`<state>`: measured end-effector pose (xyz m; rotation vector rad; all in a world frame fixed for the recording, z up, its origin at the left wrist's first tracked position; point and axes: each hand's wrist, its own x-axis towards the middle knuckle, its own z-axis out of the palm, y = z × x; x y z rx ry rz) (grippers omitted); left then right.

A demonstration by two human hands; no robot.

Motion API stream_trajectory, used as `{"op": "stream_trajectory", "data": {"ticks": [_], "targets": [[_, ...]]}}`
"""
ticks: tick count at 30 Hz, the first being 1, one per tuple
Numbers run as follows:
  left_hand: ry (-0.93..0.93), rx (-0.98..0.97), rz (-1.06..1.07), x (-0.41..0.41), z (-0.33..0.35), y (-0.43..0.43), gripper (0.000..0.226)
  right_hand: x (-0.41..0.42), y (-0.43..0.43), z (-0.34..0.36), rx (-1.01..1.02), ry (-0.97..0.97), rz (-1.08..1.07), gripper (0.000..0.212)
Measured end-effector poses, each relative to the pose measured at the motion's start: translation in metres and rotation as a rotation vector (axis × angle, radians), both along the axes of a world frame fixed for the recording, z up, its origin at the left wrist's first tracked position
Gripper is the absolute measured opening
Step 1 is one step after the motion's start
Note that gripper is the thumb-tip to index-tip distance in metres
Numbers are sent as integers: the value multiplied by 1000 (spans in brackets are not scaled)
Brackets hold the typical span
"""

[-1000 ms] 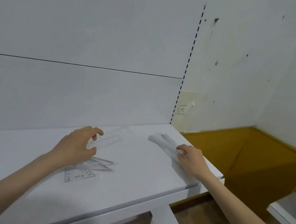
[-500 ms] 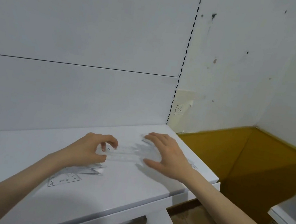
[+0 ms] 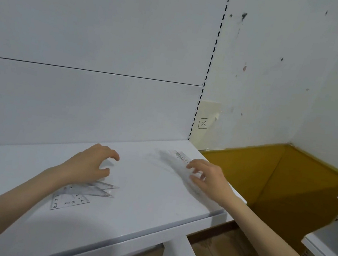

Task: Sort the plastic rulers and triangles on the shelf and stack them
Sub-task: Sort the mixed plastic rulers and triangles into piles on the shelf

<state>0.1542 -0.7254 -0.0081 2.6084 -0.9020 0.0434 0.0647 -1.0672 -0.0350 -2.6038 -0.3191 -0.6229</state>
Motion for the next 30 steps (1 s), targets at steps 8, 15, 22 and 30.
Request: {"op": "stream_trajectory", "data": {"ticks": [8,15,22,30], "targets": [[20,13,50,-12,-3,21,37,27,-8,-11,-87,269,-345,27],[-44,68,43,-18,0,28,29,18,-11,-5,-68,192,-330,33],[-70,62,114,-34,12,79,28,15,57,22,-58,112,-191,25],[-105,18,314,-75,26,232,26,44,234,43,12,115,84,19]]}}
